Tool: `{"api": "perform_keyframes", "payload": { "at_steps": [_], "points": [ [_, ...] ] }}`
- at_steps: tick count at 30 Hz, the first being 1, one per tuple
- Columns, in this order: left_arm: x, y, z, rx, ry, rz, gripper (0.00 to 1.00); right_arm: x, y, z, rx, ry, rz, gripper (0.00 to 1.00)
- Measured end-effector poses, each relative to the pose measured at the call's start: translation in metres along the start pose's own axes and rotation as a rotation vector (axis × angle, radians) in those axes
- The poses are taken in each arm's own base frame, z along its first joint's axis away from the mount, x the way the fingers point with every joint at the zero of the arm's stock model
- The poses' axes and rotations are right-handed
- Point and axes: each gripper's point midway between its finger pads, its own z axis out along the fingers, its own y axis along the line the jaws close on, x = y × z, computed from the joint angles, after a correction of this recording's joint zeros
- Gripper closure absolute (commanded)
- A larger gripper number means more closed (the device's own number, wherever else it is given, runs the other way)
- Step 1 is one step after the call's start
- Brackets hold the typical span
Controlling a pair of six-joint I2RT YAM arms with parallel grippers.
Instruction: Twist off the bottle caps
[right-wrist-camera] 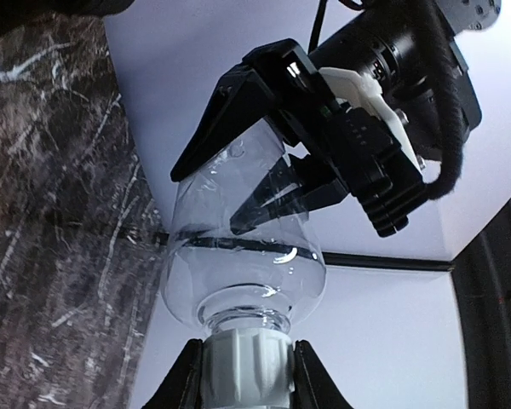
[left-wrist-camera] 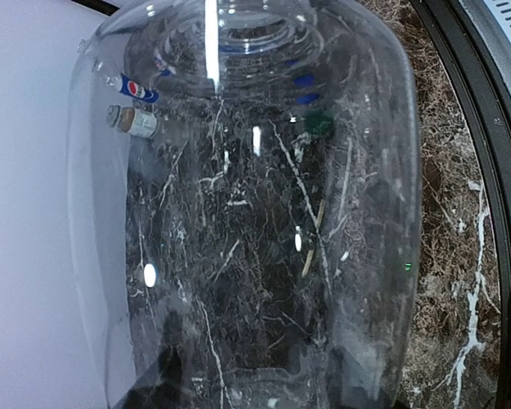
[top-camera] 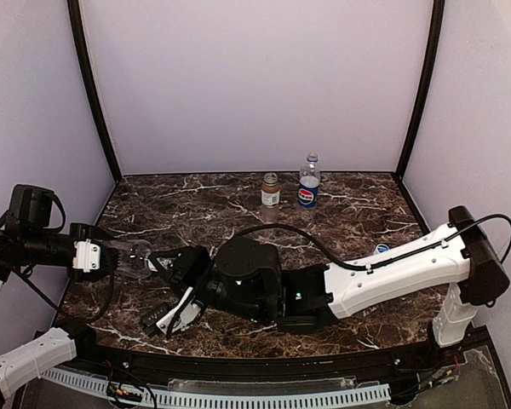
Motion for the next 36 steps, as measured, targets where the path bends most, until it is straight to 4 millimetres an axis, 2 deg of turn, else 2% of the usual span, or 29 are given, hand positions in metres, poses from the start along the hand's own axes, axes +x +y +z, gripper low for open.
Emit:
{"api": "perform_keyframes", "payload": {
  "at_steps": [4,8,9,10,11,12,14,15,21,26,28,30,33,36],
  "points": [
    [0.003,0.000,0.000,0.001,0.015,-0.003,0.54,0.002,0.003,0.003,0.090,0.033,-0.241,1.00],
    [0.005,-0.001,0.000,0.001,0.030,-0.012,0.54,0.004,0.004,0.007,0.136,0.070,-0.347,1.00],
    [0.006,-0.001,0.000,-0.001,0.031,-0.015,0.54,0.005,0.004,0.008,0.142,0.075,-0.362,0.97],
    [0.006,0.000,-0.001,-0.003,0.032,-0.018,0.54,0.005,0.003,0.008,0.148,0.080,-0.373,0.81],
    [0.005,0.000,-0.001,-0.006,0.032,-0.021,0.55,0.006,0.002,0.008,0.154,0.085,-0.382,0.53],
    [0.005,0.000,-0.001,-0.011,0.032,-0.024,0.55,0.006,0.001,0.008,0.159,0.090,-0.391,0.31],
    [0.000,0.000,-0.002,-0.012,0.004,-0.051,0.55,0.008,-0.004,0.007,0.181,0.105,-0.389,0.09],
    [-0.002,0.002,-0.002,-0.020,-0.011,-0.065,0.54,0.009,-0.006,0.007,0.191,0.114,-0.386,0.03],
    [-0.009,0.020,-0.005,-0.106,-0.048,-0.132,0.55,0.022,-0.018,0.002,0.258,0.172,-0.309,0.01],
    [-0.001,0.039,-0.001,-0.201,-0.027,-0.153,0.55,0.032,-0.014,0.002,0.248,0.193,-0.079,0.01],
    [0.006,0.047,0.002,-0.251,0.002,-0.148,0.55,0.034,-0.007,0.005,0.185,0.174,0.081,0.01],
    [0.014,0.056,0.002,-0.307,0.035,-0.139,0.55,0.035,-0.009,0.006,0.116,0.134,0.278,0.01],
    [0.023,0.073,-0.002,-0.411,0.084,-0.110,0.55,0.042,-0.032,0.000,0.045,0.032,0.628,0.01],
    [0.027,0.088,-0.009,-0.501,0.118,-0.071,0.56,0.067,-0.065,-0.011,0.008,-0.081,1.003,0.01]
  ]
}}
